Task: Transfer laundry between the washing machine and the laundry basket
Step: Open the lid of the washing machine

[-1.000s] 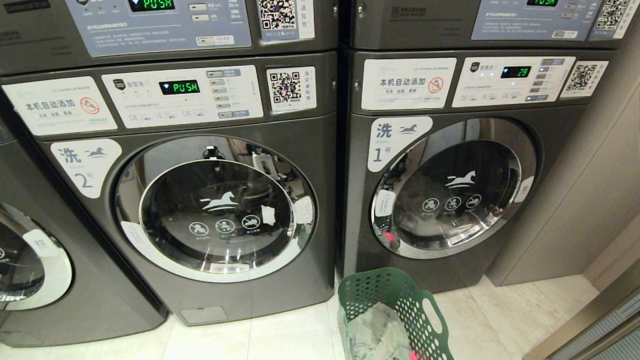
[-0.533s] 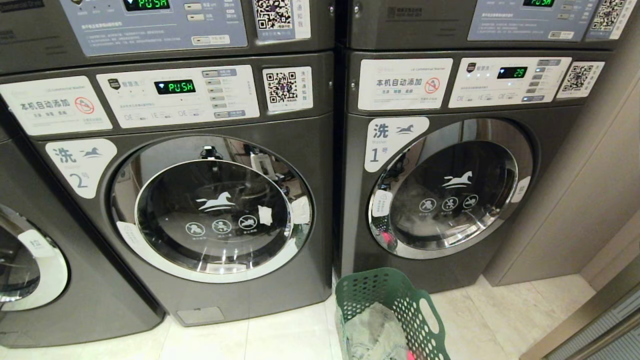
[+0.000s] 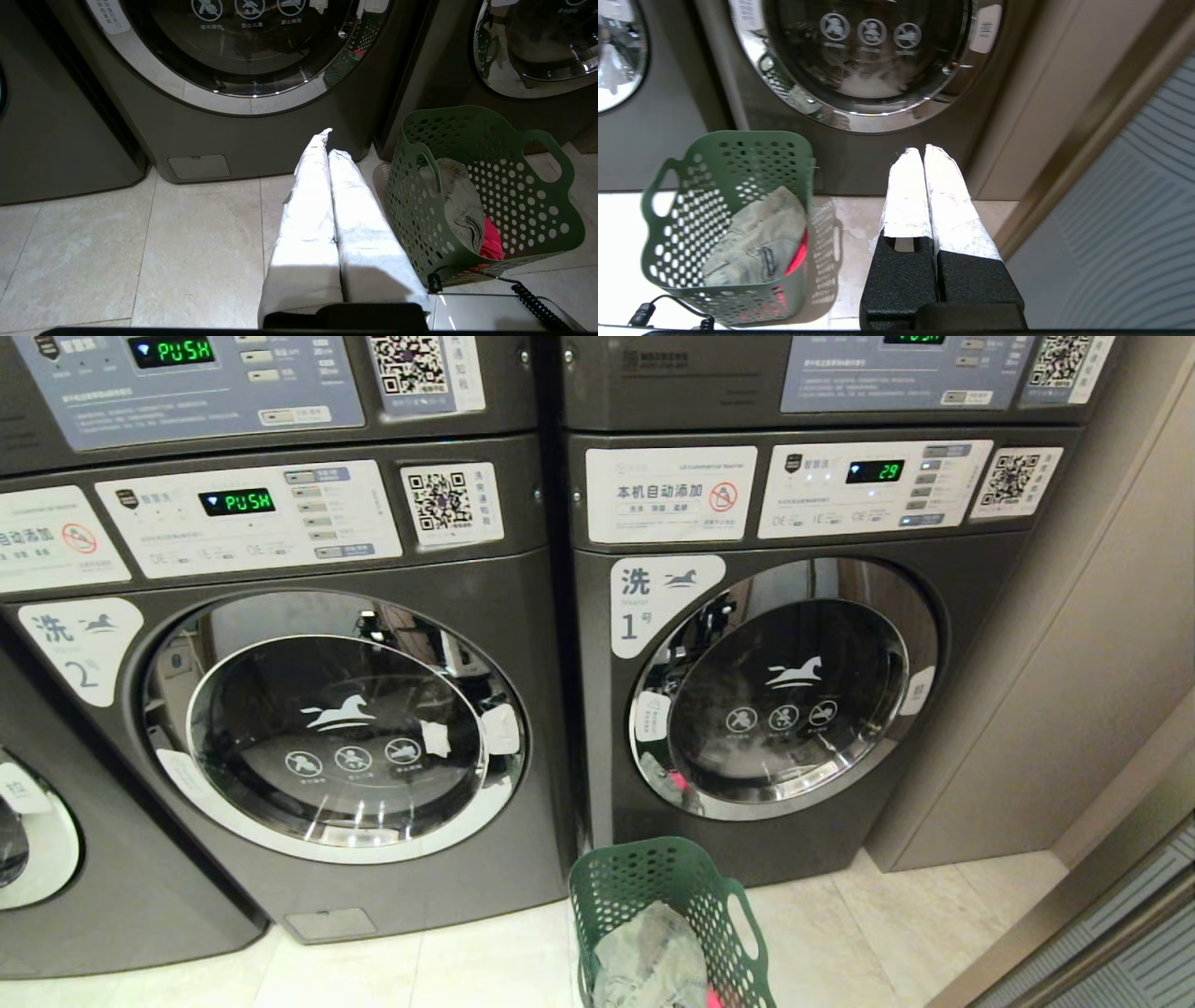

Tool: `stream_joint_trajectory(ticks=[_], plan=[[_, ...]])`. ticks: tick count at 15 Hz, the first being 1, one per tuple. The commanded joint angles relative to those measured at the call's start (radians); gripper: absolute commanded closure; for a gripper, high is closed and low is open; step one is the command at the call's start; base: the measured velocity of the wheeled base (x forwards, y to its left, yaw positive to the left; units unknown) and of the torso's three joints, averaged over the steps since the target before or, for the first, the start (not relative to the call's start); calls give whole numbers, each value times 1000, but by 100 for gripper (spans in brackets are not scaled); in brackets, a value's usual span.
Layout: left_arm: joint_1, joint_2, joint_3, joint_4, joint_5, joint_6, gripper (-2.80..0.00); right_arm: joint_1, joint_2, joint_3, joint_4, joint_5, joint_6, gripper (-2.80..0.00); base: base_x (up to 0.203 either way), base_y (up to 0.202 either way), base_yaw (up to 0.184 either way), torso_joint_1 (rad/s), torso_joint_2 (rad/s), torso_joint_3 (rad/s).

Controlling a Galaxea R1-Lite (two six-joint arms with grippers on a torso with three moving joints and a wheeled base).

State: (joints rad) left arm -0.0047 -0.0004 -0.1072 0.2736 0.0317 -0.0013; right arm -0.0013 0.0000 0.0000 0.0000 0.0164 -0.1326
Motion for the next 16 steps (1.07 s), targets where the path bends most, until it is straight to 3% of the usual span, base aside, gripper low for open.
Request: stream_joint_trajectory(ticks=[1,10,16], plan=[[0,0,0,1,1,0,0,0,2,0,0,0,-1,0,0,-192,1,3,2,6],[0,0,0,2,1,0,0,0,2,0,0,0,-1,0,0,-183,1,1,4,2],[0,0,0,1,1,1,0,0,2,0,0,-1,1,0,0,-10,0,0,1,0]])
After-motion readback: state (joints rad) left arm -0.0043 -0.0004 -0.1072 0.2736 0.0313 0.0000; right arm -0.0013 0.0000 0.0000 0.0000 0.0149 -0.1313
